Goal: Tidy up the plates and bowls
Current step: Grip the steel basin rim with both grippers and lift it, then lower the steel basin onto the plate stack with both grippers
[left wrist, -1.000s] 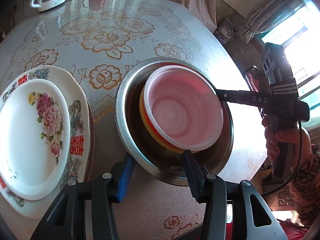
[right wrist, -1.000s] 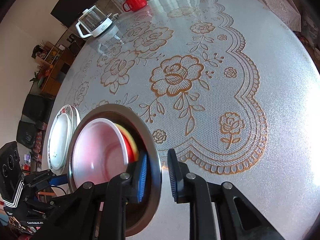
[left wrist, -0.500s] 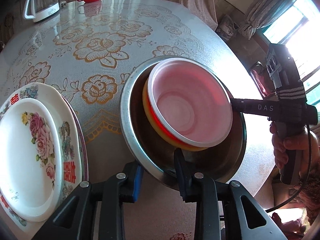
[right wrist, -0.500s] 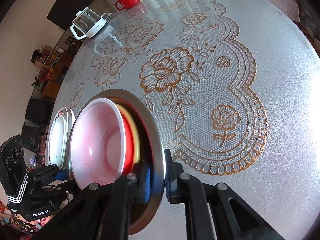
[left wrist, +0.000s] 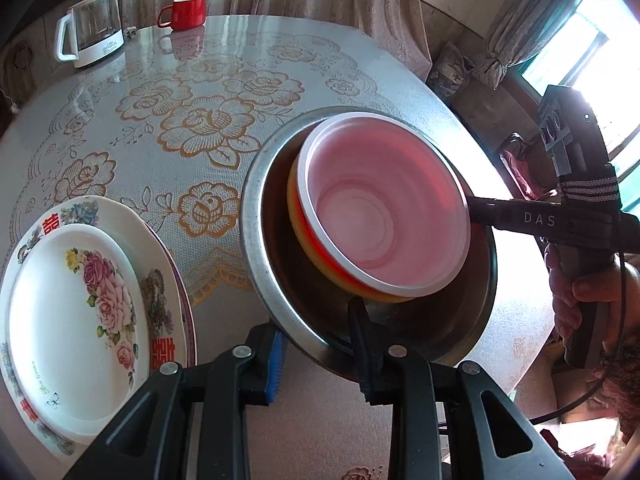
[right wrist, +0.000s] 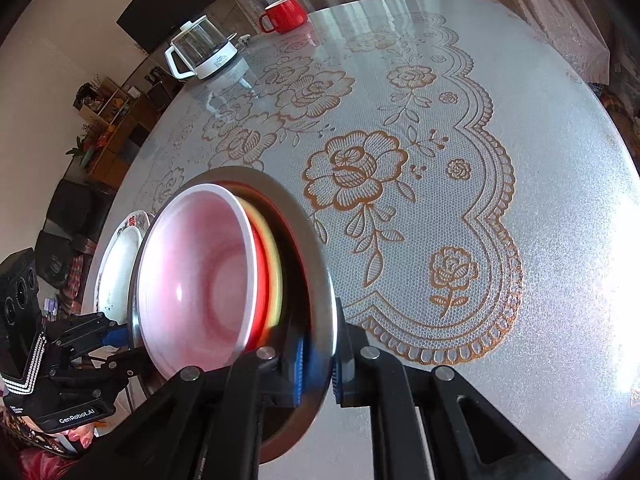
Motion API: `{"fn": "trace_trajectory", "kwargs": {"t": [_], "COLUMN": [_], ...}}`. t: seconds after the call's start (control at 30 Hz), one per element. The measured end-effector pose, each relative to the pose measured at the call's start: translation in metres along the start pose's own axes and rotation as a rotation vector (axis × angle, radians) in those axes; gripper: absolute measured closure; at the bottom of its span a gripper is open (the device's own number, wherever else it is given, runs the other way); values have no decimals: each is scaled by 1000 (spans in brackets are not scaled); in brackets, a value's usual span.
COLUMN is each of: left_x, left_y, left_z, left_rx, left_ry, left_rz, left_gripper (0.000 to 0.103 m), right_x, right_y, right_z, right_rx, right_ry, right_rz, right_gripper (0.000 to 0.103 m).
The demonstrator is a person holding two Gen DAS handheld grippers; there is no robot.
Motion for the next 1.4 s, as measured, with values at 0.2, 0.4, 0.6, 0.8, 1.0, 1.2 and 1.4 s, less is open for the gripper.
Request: {"fn": "trace_trajectory", "kwargs": {"t": [0.2, 0.4, 0.6, 0.8, 1.0, 1.2, 1.4], "left_x": [-1, -25, -71, -120, -159, -178, -188], "left_y": [-5, -5, 9, 33, 45, 49, 52], "left_z": [-32, -72, -109, -135, -142, -134, -123], "left_rx": [63, 113, 127, 105, 77, 57, 35], "left_ry": [13, 24, -6, -39, -58, -47, -41], "left_rz": [-4, -18, -39, -77, -106, -111, -123], "left_gripper": [73, 73, 73, 73, 74, 74, 73], "right_x": [-16, -56, -112, -168, -206, -218, -220], "right_y": [-12, -24, -24, -16, -12, -9, -6], "right_z": [-21, -36, -24, 8, 41, 62, 72], "right_rx": [47, 81, 75, 36, 5, -19, -33], "right_ry": [-3, -5, -41, -85, -100, -75, -38], "right_rz": [-10, -39, -47, -46, -31, 3, 18], "right_gripper": [93, 93, 93, 92, 92, 92, 92]}}
Point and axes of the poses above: each gripper's, at about its wrist camera, not at the fingertips, and z roughly the way its jaws point, x to its right, y to its underside, the point moved 2 cm from there along z, roughly the way its jaws point, and after that the axes turned 8 degrees about y, right-handed, at the moved point
